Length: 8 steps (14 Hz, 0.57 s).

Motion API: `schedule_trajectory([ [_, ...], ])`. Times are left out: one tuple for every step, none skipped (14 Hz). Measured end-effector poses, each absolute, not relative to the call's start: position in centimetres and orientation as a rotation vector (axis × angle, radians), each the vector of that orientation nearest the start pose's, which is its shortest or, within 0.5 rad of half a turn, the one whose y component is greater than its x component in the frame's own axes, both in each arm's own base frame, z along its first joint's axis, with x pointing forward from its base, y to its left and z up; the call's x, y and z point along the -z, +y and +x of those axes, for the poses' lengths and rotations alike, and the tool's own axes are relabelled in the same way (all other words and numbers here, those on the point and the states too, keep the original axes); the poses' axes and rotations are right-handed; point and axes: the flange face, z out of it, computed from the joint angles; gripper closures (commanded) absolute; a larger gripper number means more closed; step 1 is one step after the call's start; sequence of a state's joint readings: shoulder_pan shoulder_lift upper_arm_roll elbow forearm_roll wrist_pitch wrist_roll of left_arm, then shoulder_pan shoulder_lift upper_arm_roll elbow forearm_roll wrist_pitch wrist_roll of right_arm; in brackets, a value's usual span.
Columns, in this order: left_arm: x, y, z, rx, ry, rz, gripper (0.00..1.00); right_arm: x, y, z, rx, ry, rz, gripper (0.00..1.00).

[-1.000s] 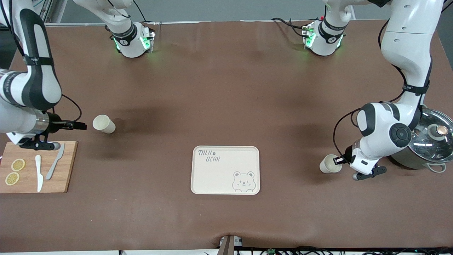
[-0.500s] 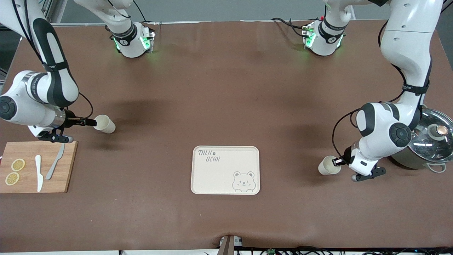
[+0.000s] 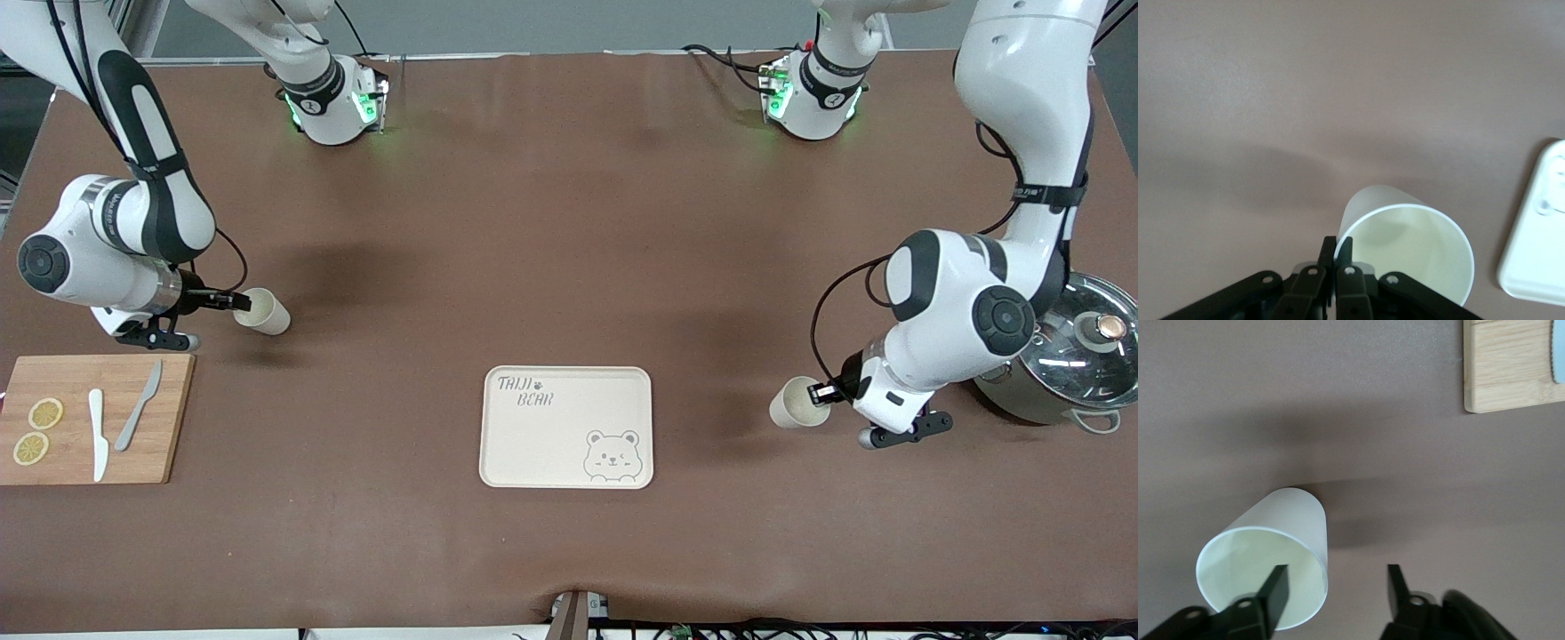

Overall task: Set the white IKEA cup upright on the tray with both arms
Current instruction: 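Lift the cup with the left gripper while the right gripper grasps the other cup, then carry the cup to the tray and stand it upright with the left gripper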

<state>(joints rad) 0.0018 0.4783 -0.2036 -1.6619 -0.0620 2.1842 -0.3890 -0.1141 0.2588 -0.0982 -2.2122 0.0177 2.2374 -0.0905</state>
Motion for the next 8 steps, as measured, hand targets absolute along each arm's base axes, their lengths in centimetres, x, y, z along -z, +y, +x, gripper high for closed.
schedule_trajectory([
  [-35.1, -13.1, 66.9, 0.016, -0.419, -3.272, 1.0, -24.4, -11.0, 51.3, -0.361, 0.209, -3.09, 0.8],
  [-35.6, -14.5, 66.9, 0.017, -0.433, -3.274, 1.0, -24.2, -11.0, 51.2, -0.365, 0.216, -3.084, 0.8],
  [-35.5, -16.3, 66.7, 0.009, -0.44, -3.276, 1.0, -24.1, -10.9, 51.0, -0.37, 0.227, -3.075, 0.84],
  [-35.1, -18.5, 66.3, -0.008, -0.454, -3.275, 1.0, -23.9, -10.8, 50.8, -0.374, 0.242, -3.062, 0.93],
  [-34.8, -20.6, 65.9, -0.024, -0.475, -3.273, 1.0, -23.7, -10.7, 50.6, -0.378, 0.254, -3.051, 1.0],
  [-34.6, -22.6, 65.6, -0.032, -0.504, -3.271, 1.0, -23.5, -10.7, 50.4, -0.38, 0.26, -3.046, 1.0],
  [-34.7, -24.2, 65.4, -0.034, -0.534, -3.27, 1.0, -23.5, -10.6, 50.4, -0.378, 0.268, -3.04, 1.0],
  [-34.6, -25.7, 65.1, -0.039, -0.556, -3.268, 1.0, -23.7, -10.5, 50.4, -0.375, 0.267, -3.039, 1.0],
])
